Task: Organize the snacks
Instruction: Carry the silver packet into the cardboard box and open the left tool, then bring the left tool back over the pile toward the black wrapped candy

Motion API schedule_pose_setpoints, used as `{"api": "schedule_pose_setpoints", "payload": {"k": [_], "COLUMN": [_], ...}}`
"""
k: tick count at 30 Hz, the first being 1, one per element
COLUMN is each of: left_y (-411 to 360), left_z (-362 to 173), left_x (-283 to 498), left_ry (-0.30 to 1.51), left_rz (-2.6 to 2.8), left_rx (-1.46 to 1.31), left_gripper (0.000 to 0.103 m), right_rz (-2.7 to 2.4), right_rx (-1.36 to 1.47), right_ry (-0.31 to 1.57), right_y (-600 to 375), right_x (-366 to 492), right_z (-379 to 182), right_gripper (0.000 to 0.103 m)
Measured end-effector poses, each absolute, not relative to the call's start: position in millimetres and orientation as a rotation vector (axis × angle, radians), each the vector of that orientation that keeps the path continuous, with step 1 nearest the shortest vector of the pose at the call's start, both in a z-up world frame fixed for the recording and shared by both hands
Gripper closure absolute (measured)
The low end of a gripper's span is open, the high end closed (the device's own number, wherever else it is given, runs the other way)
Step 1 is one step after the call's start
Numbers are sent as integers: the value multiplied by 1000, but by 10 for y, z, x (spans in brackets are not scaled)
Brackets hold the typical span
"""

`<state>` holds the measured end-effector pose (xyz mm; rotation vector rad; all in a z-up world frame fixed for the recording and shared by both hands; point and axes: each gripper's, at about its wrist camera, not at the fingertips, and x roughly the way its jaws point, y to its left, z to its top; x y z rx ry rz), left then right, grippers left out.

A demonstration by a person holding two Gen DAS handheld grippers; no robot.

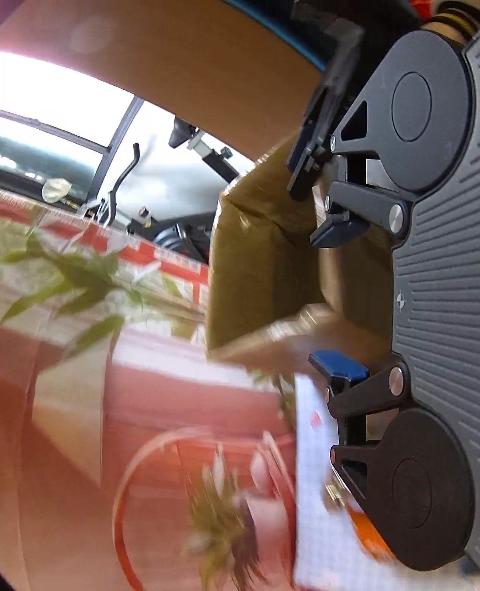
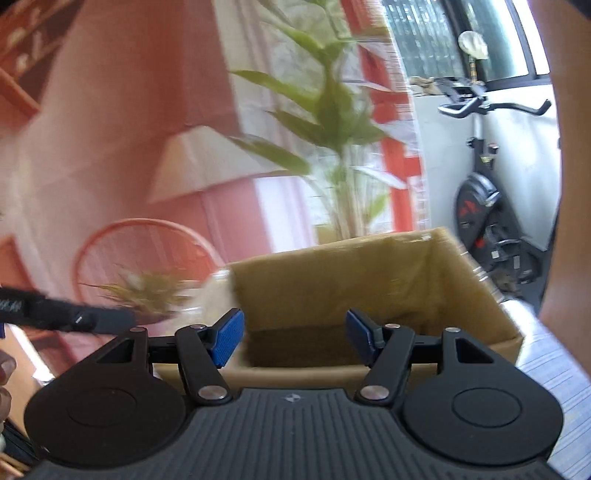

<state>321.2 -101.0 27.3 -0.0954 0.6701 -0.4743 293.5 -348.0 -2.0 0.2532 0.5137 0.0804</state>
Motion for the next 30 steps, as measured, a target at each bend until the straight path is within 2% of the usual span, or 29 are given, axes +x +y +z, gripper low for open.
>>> {"api": "schedule_pose_setpoints", "payload": {"k": [7, 14, 20, 30], "left_y": [160, 865, 918, 820], "left_z": [193, -258, -623, -979], "left_x": [2672, 2342, 2289, 2197], "left_ry": [678, 703, 718, 693], "left_rz": [-298, -128, -111, -157], "left_rx": [-237, -280, -222, -203], "left_gripper": [39, 35, 34, 32], "right_rz": [183, 274, 325, 351], "right_rx": [311, 310, 273, 242], "right_ry": [565, 683, 793, 875], "right_y": [-2958, -2362, -1945, -1725], "right_x": [2620, 2457, 2438, 2460], "right_z": [-127, -557, -901, -1108], "right_gripper": [38, 38, 38, 38]}}
